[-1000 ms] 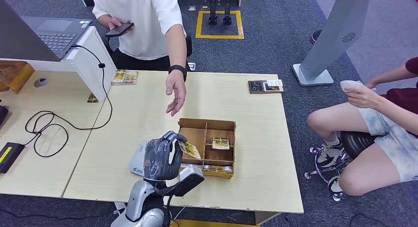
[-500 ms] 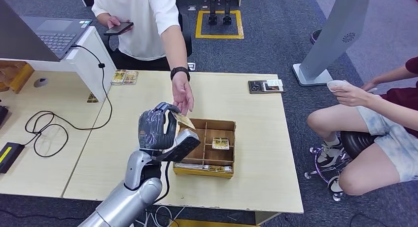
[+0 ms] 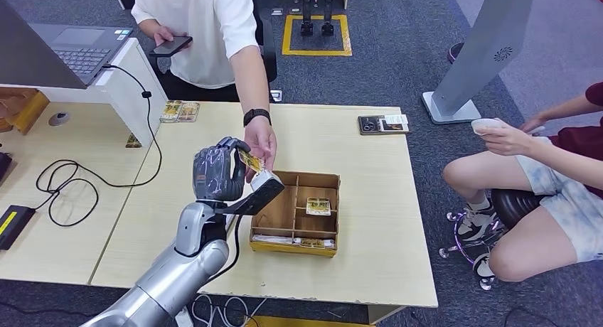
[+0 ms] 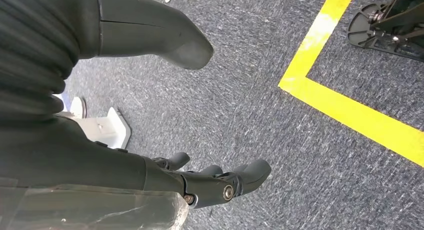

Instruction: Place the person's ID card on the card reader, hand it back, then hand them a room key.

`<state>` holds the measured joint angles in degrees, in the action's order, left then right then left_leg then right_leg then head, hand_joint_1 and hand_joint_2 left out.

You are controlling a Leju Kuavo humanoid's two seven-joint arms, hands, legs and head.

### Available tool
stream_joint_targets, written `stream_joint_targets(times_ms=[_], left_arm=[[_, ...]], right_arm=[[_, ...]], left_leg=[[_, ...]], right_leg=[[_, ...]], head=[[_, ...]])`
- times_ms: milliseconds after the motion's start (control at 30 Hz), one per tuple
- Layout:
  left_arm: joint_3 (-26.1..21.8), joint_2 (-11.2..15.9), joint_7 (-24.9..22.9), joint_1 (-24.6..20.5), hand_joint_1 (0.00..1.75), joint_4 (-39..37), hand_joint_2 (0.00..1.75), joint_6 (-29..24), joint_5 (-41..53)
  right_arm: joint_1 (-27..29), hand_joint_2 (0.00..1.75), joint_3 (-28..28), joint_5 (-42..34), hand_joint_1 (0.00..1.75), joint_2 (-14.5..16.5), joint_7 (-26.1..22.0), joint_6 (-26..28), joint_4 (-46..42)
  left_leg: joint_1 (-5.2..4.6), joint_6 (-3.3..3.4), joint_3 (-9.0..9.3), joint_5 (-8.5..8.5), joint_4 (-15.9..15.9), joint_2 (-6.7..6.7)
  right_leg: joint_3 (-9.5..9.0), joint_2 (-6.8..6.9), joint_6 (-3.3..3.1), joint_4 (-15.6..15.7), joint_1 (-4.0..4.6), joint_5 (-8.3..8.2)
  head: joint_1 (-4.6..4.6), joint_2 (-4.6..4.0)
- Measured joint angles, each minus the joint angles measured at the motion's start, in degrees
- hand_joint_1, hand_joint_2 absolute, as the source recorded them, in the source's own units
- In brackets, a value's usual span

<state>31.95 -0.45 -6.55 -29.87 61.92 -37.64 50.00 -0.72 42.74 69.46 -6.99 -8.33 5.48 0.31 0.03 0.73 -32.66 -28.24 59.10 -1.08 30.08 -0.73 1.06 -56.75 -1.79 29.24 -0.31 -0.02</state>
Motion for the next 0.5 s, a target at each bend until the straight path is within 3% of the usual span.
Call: stream_joint_targets(times_ms=[100, 133, 233, 267, 500], left_arm=[[-0.3, 0.0, 0.2, 0.0, 1.73, -0.5, 1.75, -0.3, -0.3], [-0.3, 0.0, 0.2, 0.0, 1.46, -0.6, 1.75, -0.3, -0.4], [-0.4, 0.0, 0.4, 0.0, 0.17, -1.0, 1.75, -0.4, -0.6], [-0.4, -0.1, 0.5, 0.0, 0.0, -1.1, 1.75, -0.5, -0.8], [-2.6, -0.1, 3.1, 0.4, 0.0, -1.6, 1.75, -0.8, -2.0]], right_arm=[[0.0, 1.75, 0.0, 0.2, 0.0, 0.0, 0.0, 0.1, 0.0], [0.0, 1.75, 0.0, 0.2, 0.0, 0.0, 0.0, 0.1, 0.0], [0.0, 1.75, 0.0, 0.2, 0.0, 0.0, 0.0, 0.1, 0.0], [0.0, 1.75, 0.0, 0.2, 0.0, 0.0, 0.0, 0.1, 0.0], [-0.2, 1.75, 0.1, 1.3, 0.0, 0.0, -0.1, 0.7, 0.0]], left_leg=[[0.0, 0.0, 0.0, 0.0, 0.0, 0.0], [0.0, 0.0, 0.0, 0.0, 0.0, 0.0], [0.0, 0.0, 0.0, 0.0, 0.0, 0.0], [0.0, 0.0, 0.0, 0.0, 0.0, 0.0], [0.0, 0.0, -0.01, 0.0, 0.0, 0.01]], right_leg=[[0.0, 0.0, 0.0, 0.0, 0.0, 0.0], [0.0, 0.0, 0.0, 0.0, 0.0, 0.0], [0.0, 0.0, 0.0, 0.0, 0.0, 0.0], [0.0, 0.0, 0.0, 0.0, 0.0, 0.0], [0.0, 0.0, 0.0, 0.0, 0.0, 0.0]], head=[[0.0, 0.0], [0.0, 0.0], [0.0, 0.0], [0.0, 0.0], [0.0, 0.0]])
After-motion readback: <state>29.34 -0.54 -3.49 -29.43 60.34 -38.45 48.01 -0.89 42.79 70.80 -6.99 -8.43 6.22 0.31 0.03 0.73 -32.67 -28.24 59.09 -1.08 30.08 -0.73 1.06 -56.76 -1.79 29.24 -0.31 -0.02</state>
